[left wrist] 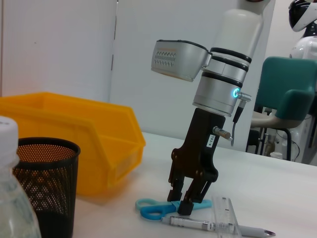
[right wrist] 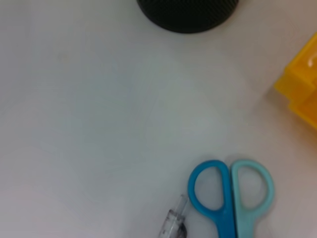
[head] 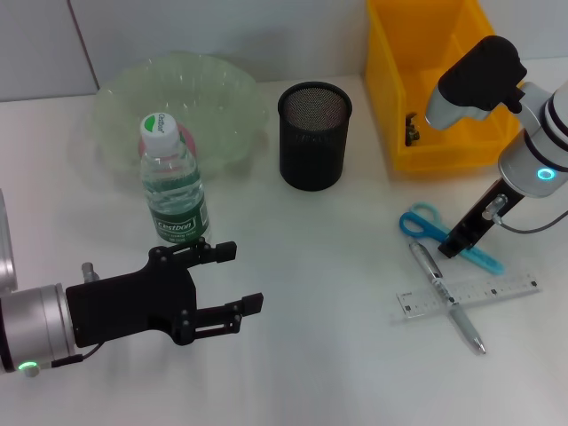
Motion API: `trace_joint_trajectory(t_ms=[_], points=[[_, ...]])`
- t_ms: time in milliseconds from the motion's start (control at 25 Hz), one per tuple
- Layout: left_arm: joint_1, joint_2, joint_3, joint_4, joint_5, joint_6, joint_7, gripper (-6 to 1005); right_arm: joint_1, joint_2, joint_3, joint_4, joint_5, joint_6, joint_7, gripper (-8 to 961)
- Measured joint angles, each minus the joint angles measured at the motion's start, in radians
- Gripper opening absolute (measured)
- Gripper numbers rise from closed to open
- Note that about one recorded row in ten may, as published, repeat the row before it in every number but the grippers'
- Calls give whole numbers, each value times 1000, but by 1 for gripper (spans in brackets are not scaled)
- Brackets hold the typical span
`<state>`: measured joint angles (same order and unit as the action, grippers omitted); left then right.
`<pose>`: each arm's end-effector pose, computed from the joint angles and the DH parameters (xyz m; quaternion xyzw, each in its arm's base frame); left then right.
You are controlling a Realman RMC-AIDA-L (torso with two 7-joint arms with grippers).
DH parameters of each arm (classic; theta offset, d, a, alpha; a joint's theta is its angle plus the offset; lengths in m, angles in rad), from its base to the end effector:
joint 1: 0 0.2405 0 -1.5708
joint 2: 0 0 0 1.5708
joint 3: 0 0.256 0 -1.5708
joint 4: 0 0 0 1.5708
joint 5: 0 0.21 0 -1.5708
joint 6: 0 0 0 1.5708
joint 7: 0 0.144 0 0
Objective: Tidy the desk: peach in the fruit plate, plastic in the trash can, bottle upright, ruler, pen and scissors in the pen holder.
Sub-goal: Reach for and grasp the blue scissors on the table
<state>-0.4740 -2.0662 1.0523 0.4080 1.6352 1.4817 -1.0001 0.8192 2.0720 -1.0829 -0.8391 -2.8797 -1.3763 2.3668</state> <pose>-0.2635 0.2929 -0.0547 -0.9455 -0.1280 -0.2798 0.1066 0.2440 0.3971 -0.0007 -0.8803 0.3529 -0.2519 0.1927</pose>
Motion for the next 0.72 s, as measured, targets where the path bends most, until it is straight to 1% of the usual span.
trace_joint_trajectory(t_ms=[280, 360, 720], points=[[1, 0, 0, 0, 0, 0, 0, 793, -1, 1, 0, 0, -1, 1, 0, 364], [2, 0, -1, 0, -1, 0, 0, 793, -2, 1, 0, -2, -1, -1, 0, 318], [2, 0, 0, -2, -7, 0, 0, 793, -2, 2, 2, -16, 5, -18, -21, 240]])
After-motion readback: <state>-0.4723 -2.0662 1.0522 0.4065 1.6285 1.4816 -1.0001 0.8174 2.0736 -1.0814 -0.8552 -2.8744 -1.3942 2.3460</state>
